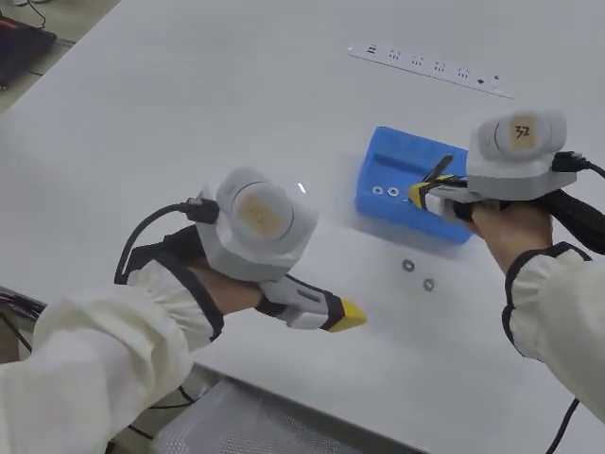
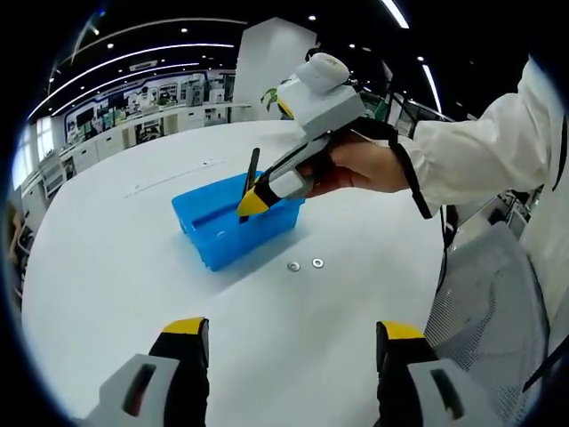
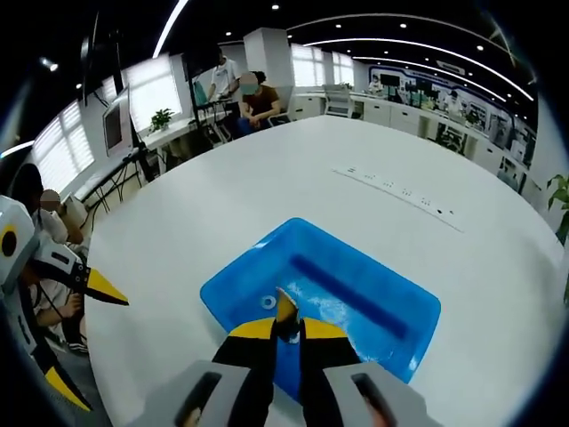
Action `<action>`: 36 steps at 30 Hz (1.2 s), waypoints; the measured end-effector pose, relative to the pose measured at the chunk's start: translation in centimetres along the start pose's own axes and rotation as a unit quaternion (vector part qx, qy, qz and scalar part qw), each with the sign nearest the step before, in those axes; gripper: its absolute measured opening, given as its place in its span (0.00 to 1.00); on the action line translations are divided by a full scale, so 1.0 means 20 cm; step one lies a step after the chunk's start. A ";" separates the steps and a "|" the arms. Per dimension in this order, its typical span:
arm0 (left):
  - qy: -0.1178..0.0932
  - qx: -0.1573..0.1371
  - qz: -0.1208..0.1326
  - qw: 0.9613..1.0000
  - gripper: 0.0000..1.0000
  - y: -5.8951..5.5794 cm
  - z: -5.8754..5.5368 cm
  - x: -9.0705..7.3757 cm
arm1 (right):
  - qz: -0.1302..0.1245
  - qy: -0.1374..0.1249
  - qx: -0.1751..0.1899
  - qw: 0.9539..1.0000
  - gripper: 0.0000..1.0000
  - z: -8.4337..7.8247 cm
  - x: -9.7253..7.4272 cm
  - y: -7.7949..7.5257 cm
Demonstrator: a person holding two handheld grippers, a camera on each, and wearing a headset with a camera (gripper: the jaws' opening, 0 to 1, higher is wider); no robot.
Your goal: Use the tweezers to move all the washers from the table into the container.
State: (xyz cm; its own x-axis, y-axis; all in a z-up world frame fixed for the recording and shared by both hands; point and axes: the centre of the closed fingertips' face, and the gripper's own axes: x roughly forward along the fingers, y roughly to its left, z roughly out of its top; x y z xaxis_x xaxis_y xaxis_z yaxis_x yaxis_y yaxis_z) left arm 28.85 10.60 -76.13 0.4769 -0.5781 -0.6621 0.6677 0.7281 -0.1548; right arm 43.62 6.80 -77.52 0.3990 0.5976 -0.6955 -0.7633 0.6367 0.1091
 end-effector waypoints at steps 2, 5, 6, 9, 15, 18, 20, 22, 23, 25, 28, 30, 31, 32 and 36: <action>-0.001 0.000 0.000 1.000 0.78 0.00 0.01 0.00 | 0.001 -0.010 0.004 1.000 0.05 0.03 -0.03 0.01; -0.002 0.001 -0.001 1.000 0.78 -0.01 0.01 0.00 | 0.005 -0.023 0.008 1.000 0.05 0.06 -0.08 0.02; -0.002 0.002 -0.001 1.000 0.78 -0.01 0.01 0.00 | 0.005 -0.028 0.010 1.000 0.05 0.07 -0.10 0.02; -0.003 0.003 -0.002 1.000 0.78 -0.02 0.02 0.01 | 0.007 -0.036 0.009 0.999 0.04 0.09 -0.15 0.03; -0.005 0.003 -0.005 1.000 0.78 -0.04 0.02 0.01 | 0.014 -0.046 0.005 0.999 0.04 0.09 -0.24 0.05; -0.007 0.001 -0.004 1.000 0.78 -0.04 0.02 0.01 | 0.019 -0.045 0.002 0.999 0.04 0.07 -0.28 0.06; -0.007 0.000 -0.003 1.000 0.78 -0.04 0.02 0.01 | 0.021 -0.044 0.001 0.999 0.04 0.06 -0.30 0.07; -0.009 -0.004 -0.005 1.000 0.79 -0.04 0.02 0.01 | 0.022 -0.042 -0.004 0.999 0.04 0.04 -0.30 0.08; -0.011 -0.006 -0.006 1.000 0.79 -0.04 0.03 0.01 | 0.023 -0.038 -0.006 0.999 0.04 0.03 -0.30 0.08; -0.012 -0.007 -0.005 1.000 0.79 -0.03 0.03 0.01 | 0.027 -0.033 -0.006 0.999 0.04 0.00 -0.31 0.10; -0.009 -0.004 -0.003 1.000 0.78 -0.03 0.02 0.01 | 0.032 -0.032 -0.004 0.999 0.05 -0.03 -0.32 0.13; -0.009 -0.005 -0.004 1.000 0.78 -0.03 0.02 0.01 | 0.035 -0.028 -0.002 0.999 0.05 -0.06 -0.32 0.14; -0.008 -0.004 -0.003 1.000 0.78 -0.03 0.02 0.01 | 0.037 -0.027 0.000 0.999 0.05 -0.08 -0.32 0.16; -0.006 -0.002 -0.003 1.000 0.78 -0.03 0.02 0.01 | 0.039 -0.025 0.001 0.999 0.05 -0.09 -0.32 0.17; -0.004 -0.003 -0.005 1.000 0.78 -0.05 0.00 0.01 | 0.040 -0.014 0.003 0.999 0.05 -0.17 -0.33 0.20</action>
State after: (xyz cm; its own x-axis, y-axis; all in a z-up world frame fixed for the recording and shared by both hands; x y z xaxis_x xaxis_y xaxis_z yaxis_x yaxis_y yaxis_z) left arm 28.40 9.72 -76.12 0.4744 -0.5889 -0.6543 0.6691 0.7242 -0.1667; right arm 36.23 3.86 -74.91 0.3508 0.6600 -0.6644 -0.7906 0.5890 0.1676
